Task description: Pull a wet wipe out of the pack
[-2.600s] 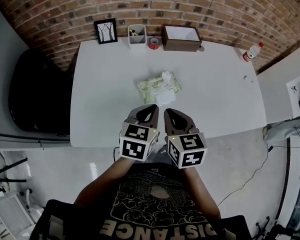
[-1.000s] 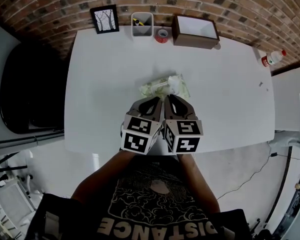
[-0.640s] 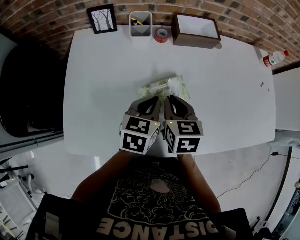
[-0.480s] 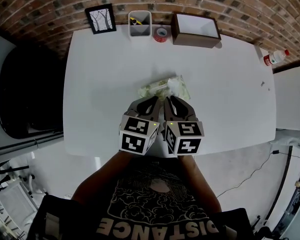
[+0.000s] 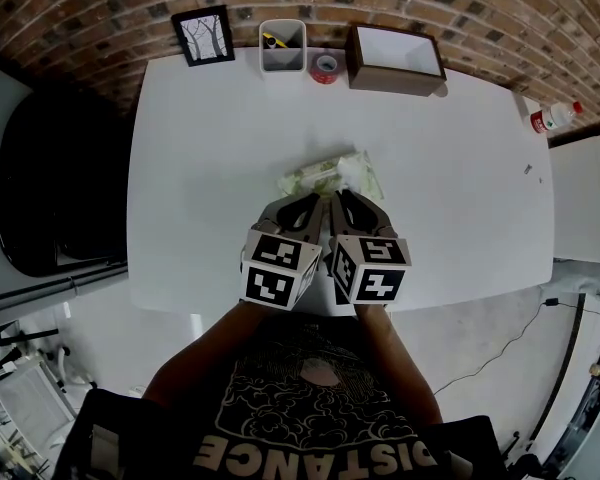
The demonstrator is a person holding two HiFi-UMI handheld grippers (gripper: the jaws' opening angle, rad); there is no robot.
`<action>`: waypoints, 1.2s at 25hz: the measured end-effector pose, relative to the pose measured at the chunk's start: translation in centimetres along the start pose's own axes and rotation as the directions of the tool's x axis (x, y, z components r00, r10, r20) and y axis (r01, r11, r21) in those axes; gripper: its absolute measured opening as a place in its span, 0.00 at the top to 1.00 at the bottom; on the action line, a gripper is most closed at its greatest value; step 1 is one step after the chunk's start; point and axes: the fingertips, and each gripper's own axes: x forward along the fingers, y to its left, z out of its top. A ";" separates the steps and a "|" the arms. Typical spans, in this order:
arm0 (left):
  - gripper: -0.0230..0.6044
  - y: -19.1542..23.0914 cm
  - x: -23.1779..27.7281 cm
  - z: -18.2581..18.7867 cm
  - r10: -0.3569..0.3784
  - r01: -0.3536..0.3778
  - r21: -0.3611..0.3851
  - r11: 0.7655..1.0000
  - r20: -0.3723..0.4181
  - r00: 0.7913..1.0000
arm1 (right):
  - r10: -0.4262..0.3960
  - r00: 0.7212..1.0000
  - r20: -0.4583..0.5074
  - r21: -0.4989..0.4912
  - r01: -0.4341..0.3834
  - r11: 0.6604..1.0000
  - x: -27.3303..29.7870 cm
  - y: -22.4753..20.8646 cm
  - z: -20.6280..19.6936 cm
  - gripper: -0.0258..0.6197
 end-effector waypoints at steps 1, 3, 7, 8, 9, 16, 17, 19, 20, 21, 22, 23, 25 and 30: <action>0.94 0.0 0.0 0.0 0.002 -0.002 0.001 1.000 -0.001 1.000 | -0.002 1.000 0.001 -0.003 0.002 1.000 0.0 -0.1 0.0 0.89; 0.94 0.1 -0.1 0.0 0.005 -0.005 0.004 1.000 -0.001 1.000 | 0.001 1.000 0.004 -0.007 -0.001 1.000 -0.1 -0.2 0.0 0.92; 0.94 0.1 -0.3 0.0 0.011 -0.011 0.010 1.000 0.004 1.000 | 0.015 1.000 0.013 -0.021 -0.014 1.000 -0.1 0.0 0.1 0.93; 0.94 0.0 -0.4 0.0 0.013 -0.013 0.011 1.000 0.005 1.000 | 0.016 1.000 0.017 -0.024 -0.016 1.000 -0.1 0.2 0.2 0.93; 0.94 0.0 -0.5 0.0 0.015 -0.015 0.013 1.000 0.007 1.000 | 0.017 1.000 0.021 -0.025 -0.017 1.000 -0.2 0.2 0.2 0.93; 0.94 0.0 -1.2 0.2 0.019 -0.019 0.014 1.000 0.021 1.000 | 0.020 0.999 0.038 -0.029 -0.018 0.999 -0.8 0.5 0.5 0.93; 0.94 -0.1 -1.3 0.3 0.018 -0.018 0.016 1.000 0.023 1.000 | 0.019 0.999 0.042 -0.030 -0.018 0.999 -0.9 0.6 0.7 0.93; 0.94 -0.3 -1.5 0.4 0.016 -0.016 0.019 1.000 0.030 0.999 | 0.016 0.999 0.050 -0.030 -0.015 0.999 -1.1 0.7 0.9 0.93; 0.94 -0.3 -1.6 0.5 0.015 -0.016 0.021 1.000 0.034 0.999 | 0.016 0.998 0.055 -0.029 -0.014 0.999 -1.2 0.8 1.0 0.93; 0.94 -0.4 -1.7 0.6 0.014 -0.015 0.023 1.000 0.037 0.999 | 0.015 0.998 0.059 -0.029 -0.013 0.999 -1.3 0.8 1.1 0.93; 0.94 -0.5 -1.8 0.6 0.013 -0.014 0.024 1.000 0.039 0.999 | 0.014 0.998 0.064 -0.028 -0.012 1.000 -1.5 0.9 1.1 0.93; 0.94 -0.5 -1.9 0.6 0.012 -0.013 0.026 1.000 0.041 0.999 | 0.013 0.997 0.070 -0.028 -0.012 1.000 -1.6 0.9 1.2 0.93; 0.94 -0.5 -2.1 0.7 0.012 -0.013 0.028 1.000 0.046 0.999 | 0.014 0.997 0.077 -0.030 -0.012 0.999 -1.8 1.0 1.4 0.93; 0.94 -0.7 -2.6 1.0 0.009 -0.011 0.035 0.999 0.059 0.998 | 0.012 0.996 0.094 -0.037 -0.009 0.999 -2.4 1.3 1.7 0.93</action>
